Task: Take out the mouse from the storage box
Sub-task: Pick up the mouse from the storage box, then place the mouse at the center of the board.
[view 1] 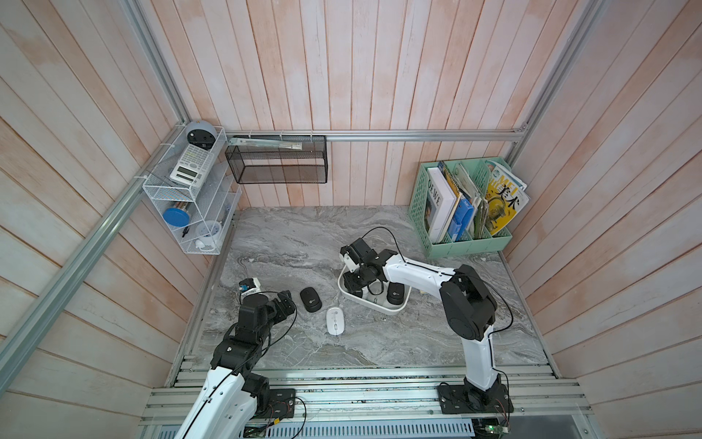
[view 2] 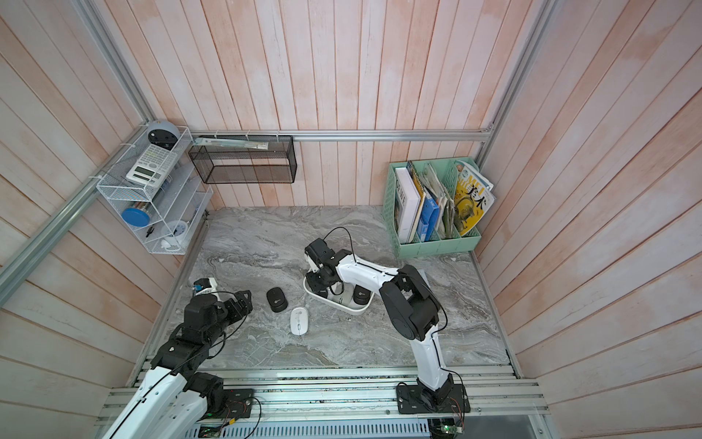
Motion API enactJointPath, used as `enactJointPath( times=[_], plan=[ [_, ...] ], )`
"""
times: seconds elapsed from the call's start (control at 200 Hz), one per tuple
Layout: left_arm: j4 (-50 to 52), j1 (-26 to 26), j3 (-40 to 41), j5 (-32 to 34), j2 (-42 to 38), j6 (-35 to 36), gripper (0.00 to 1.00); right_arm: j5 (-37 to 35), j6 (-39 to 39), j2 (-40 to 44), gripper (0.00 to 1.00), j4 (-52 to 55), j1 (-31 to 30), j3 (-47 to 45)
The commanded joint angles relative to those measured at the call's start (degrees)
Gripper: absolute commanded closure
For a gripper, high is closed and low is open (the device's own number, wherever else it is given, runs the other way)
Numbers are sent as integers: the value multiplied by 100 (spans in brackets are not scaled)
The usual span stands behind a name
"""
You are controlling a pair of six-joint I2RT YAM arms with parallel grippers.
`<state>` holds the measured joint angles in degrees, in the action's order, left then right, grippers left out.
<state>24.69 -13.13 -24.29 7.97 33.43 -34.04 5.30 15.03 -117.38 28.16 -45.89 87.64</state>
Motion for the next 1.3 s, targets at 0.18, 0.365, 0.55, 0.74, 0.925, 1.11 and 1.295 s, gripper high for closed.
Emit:
enactJointPath(
  times=[0.18, 0.365, 0.55, 0.74, 0.925, 1.11, 1.295],
  plan=[
    [-1, 18, -34, 61, 22, 69, 1, -367, 115, 350, 82, 38, -17, -75],
    [-3, 16, -32, 67, 18, 69, 1, -501, 129, 746, 83, -8, -32, -199],
    [-13, 14, -33, 65, 23, 73, 1, -553, 180, 1253, 83, -125, -93, -482],
    [-8, 20, -24, 65, 15, 68, 1, -726, 293, 1822, 83, -224, -253, -836],
    [-25, 18, -14, 89, 23, 64, 1, -894, 526, 2512, 83, -427, -570, -1432],
    [-47, 16, -1, 101, 14, 54, 1, -1137, 822, 3209, 83, -639, -963, -2174],
    [-79, 19, 37, 107, 14, 54, 1, -1345, 1106, 3796, 83, -871, -1334, -2840]
  ],
)
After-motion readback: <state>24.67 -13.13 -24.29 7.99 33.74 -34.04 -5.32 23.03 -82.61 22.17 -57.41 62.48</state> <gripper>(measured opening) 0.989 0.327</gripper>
